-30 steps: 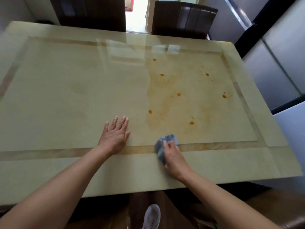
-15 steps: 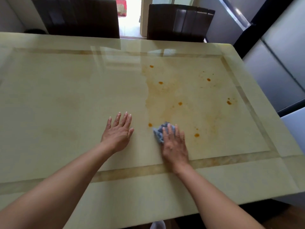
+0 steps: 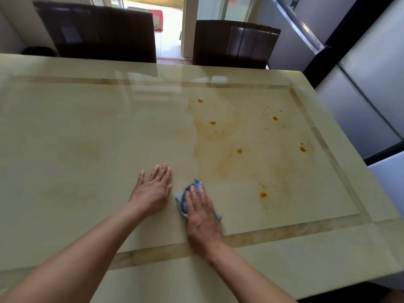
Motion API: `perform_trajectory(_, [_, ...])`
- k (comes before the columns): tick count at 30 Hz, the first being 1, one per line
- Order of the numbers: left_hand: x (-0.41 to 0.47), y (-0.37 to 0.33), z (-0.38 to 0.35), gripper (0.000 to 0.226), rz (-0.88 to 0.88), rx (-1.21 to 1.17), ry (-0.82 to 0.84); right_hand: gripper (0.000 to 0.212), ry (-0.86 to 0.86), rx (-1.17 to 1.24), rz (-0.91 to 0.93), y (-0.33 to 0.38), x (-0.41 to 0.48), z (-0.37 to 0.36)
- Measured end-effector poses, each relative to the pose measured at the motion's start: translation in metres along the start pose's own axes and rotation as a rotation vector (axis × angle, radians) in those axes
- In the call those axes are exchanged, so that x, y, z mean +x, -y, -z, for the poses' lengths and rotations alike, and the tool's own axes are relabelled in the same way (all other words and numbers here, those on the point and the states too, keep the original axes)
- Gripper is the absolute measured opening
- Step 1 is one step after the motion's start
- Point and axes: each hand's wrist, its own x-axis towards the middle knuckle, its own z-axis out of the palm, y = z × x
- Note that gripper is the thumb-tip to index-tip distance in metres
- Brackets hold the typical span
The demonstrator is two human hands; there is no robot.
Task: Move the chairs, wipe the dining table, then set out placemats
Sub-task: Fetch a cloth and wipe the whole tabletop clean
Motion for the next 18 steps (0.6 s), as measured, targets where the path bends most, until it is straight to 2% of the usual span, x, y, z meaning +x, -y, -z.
perform_trajectory(2, [0.000,0.004,0.005,0.054,-0.018,0.012,-0.017,0.058,0.044,-0.038,0.050,0.008,0.015,0.006])
perform_trajectory(5, [0.002,0.006,0.008,0.053,-0.020,0.057,-0.144,0.068,0.099,-0.018,0.118,-0.007,0.042,0.016])
perform_trajectory(8, [0.012,0.003,0.008,0.054,0.012,0.046,-0.192,0.059,0.054,0.004,0.017,-0.045,0.072,0.030])
perform_trajectory(11, [0.030,0.003,0.014,0.055,0.049,0.026,-0.158,0.064,0.009,-0.033,-0.109,-0.095,0.091,0.043])
perform_trajectory(14, [0.052,0.000,0.022,0.055,0.068,0.029,-0.143,0.056,0.037,-0.062,-0.245,-0.137,0.098,0.054])
perform_trajectory(18, [0.073,0.000,0.029,0.057,0.106,-0.010,-0.104,0.057,-0.017,-0.066,-0.387,-0.151,0.105,0.059])
